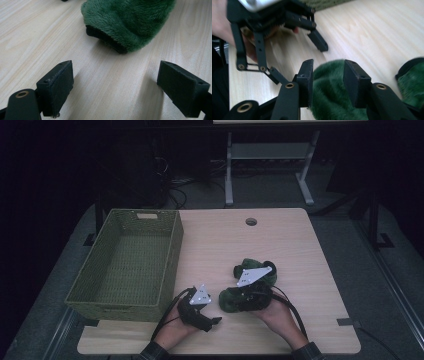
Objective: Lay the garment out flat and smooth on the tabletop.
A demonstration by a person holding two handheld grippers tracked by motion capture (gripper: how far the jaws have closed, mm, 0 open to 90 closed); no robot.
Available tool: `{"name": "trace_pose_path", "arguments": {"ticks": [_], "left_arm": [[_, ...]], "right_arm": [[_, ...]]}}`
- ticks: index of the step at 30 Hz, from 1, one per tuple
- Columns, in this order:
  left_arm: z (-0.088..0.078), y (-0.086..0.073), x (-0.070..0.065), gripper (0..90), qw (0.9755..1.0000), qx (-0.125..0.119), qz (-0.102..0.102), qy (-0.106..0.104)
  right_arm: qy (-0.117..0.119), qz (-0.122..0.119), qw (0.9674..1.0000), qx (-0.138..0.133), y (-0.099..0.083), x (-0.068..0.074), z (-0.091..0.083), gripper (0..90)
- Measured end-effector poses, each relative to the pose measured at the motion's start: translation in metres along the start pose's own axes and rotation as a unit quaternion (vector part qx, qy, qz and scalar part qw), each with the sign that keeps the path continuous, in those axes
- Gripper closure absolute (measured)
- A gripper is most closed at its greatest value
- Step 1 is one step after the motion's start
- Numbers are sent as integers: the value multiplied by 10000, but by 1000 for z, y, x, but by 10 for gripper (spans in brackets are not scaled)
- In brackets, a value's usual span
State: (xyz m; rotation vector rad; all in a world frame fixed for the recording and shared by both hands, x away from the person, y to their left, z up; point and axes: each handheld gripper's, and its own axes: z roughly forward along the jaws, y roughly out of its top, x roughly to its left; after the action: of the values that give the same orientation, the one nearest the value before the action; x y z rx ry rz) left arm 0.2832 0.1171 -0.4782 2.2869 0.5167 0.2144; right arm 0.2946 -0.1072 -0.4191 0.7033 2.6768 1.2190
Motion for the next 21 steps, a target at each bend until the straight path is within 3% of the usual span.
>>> {"name": "trace_pose_path", "arguments": {"ticks": [3,7,8,12,16,17,21], "left_arm": [[0,0,0,132,10000,-1,-4,-3],[0,0,0,132,10000,2,24,9],[0,0,0,132,10000,2,21,9],[0,0,1,134,10000,21,44,14],[0,0,0,137,10000,-1,18,13],[0,0,0,138,10000,-9,-8,5],[0,0,0,141,10000,-12,-13,9]], "right_arm": [[9,15,9998,179,-6,0,10,573],[-121,-166,9992,347,-9,2,16,608],[-226,-240,9985,447,-11,3,20,678],[-259,-338,9979,480,-15,1,23,848],[-237,-298,9984,408,-14,2,19,868],[-219,-225,9993,200,-12,1,10,868],[-217,-47,9996,-176,-11,-3,-10,864]]}}
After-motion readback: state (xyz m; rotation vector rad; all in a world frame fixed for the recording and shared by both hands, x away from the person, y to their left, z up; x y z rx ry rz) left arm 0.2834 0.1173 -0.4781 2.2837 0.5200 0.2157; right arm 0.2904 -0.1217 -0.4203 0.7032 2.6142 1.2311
